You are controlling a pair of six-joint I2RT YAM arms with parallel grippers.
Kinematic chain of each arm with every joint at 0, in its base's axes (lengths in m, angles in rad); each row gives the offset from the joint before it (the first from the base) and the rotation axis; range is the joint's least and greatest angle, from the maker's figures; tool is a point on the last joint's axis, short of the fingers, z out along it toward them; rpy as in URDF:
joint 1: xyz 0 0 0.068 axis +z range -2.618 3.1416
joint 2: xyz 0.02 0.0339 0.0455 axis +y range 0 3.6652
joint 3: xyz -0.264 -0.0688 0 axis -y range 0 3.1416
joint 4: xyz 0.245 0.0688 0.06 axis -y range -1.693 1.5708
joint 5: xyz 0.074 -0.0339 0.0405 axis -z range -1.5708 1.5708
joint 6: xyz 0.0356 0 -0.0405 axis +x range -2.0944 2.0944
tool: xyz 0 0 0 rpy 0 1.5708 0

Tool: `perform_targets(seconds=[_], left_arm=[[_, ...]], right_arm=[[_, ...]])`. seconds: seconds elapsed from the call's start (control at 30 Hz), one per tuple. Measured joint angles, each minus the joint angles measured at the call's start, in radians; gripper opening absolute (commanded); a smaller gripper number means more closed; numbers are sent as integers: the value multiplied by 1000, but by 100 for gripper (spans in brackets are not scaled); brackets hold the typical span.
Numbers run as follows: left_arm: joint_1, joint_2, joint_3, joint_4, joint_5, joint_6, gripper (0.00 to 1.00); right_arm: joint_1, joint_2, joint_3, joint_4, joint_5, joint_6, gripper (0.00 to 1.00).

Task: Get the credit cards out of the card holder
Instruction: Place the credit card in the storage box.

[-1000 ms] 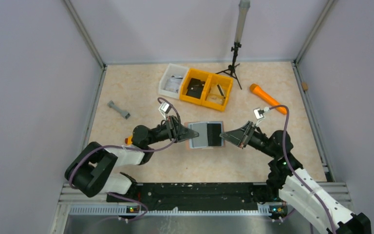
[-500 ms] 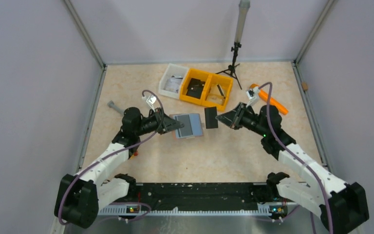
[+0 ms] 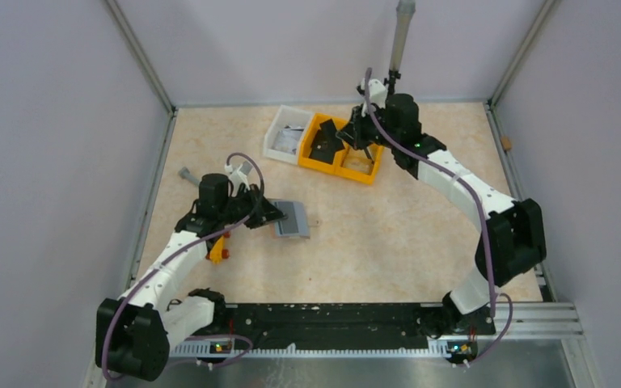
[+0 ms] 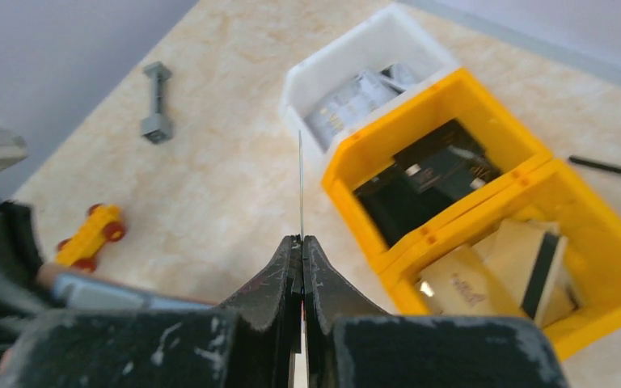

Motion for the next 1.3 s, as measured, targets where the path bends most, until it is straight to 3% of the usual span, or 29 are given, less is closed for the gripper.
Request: perform_targets(seconds=[0.2, 0.37, 0.63, 1.07, 1.17, 1.3], left_arm=[[14, -14, -2, -17, 10, 16, 0], [14, -18, -18, 7, 28, 16, 0], [25, -18, -21, 11, 32, 16, 0], [31, -17, -21, 12, 37, 17, 0], [34, -17, -21, 13, 40, 17, 0], [36, -17, -21, 13, 46, 17, 0]], right_arm=[[25, 210, 230, -59, 109, -188, 0], [86, 344, 340, -76, 285, -378, 0], [159, 469, 360, -13, 498, -595, 0], [199, 617, 362, 170, 688, -837, 0], [206, 631, 360, 179, 698, -862, 16], [207, 633, 362, 188, 705, -873, 26]])
